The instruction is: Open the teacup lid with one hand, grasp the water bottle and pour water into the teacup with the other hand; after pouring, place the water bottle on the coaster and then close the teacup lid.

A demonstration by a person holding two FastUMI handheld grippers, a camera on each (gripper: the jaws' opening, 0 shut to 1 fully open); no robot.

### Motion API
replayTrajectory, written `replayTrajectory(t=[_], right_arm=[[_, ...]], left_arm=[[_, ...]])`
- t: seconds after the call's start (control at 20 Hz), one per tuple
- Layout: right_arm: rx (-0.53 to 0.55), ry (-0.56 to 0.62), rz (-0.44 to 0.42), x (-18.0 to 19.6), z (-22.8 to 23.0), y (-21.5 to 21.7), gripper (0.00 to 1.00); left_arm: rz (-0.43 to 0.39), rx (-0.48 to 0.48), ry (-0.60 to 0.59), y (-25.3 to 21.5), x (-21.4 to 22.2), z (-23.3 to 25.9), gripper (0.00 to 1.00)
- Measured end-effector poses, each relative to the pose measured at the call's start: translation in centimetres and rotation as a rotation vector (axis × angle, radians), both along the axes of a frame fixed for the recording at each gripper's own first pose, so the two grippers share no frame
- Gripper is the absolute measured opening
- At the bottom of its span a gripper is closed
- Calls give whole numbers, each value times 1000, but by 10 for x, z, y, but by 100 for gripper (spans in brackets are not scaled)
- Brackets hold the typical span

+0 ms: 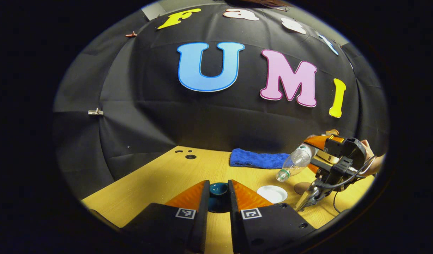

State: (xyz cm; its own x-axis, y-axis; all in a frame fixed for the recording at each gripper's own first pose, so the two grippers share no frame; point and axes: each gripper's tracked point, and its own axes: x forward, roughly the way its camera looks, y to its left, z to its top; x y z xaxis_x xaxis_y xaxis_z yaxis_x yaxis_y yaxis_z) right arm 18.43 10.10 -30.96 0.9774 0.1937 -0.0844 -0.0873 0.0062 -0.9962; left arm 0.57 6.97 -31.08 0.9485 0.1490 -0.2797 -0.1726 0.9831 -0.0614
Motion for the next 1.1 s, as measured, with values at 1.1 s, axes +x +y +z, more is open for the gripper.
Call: replayTrajectory(t=[1.1], right_arm=[[1506, 566, -237, -34, -24, 1, 75]], left_arm=[[-35, 33, 11, -50, 20, 2, 32]])
